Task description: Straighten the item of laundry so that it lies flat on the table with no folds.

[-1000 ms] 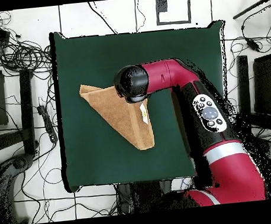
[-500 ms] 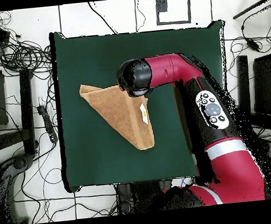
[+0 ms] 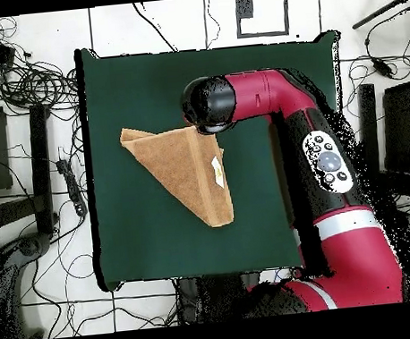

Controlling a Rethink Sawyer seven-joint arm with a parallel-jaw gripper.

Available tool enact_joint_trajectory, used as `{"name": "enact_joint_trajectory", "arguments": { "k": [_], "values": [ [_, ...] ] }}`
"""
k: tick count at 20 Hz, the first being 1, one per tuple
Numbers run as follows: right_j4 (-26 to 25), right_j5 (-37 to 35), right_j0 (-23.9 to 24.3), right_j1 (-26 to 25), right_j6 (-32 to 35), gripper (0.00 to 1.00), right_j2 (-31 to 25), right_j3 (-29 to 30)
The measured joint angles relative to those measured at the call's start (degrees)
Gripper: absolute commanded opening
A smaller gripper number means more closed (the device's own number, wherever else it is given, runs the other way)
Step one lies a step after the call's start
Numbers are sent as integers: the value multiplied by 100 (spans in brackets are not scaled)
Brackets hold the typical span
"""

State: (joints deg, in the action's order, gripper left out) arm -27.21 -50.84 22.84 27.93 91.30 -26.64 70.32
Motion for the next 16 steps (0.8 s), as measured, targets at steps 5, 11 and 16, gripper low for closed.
{"name": "enact_joint_trajectory", "arguments": {
  "k": [5, 11, 16],
  "values": [
    [1, 0, -1, -27, 0, 100, -17, -163],
    [-8, 0, 0, -133, 0, 100, -65, -309],
    [-25, 0, -3, -269, 0, 100, -137, -380]
  ]
}}
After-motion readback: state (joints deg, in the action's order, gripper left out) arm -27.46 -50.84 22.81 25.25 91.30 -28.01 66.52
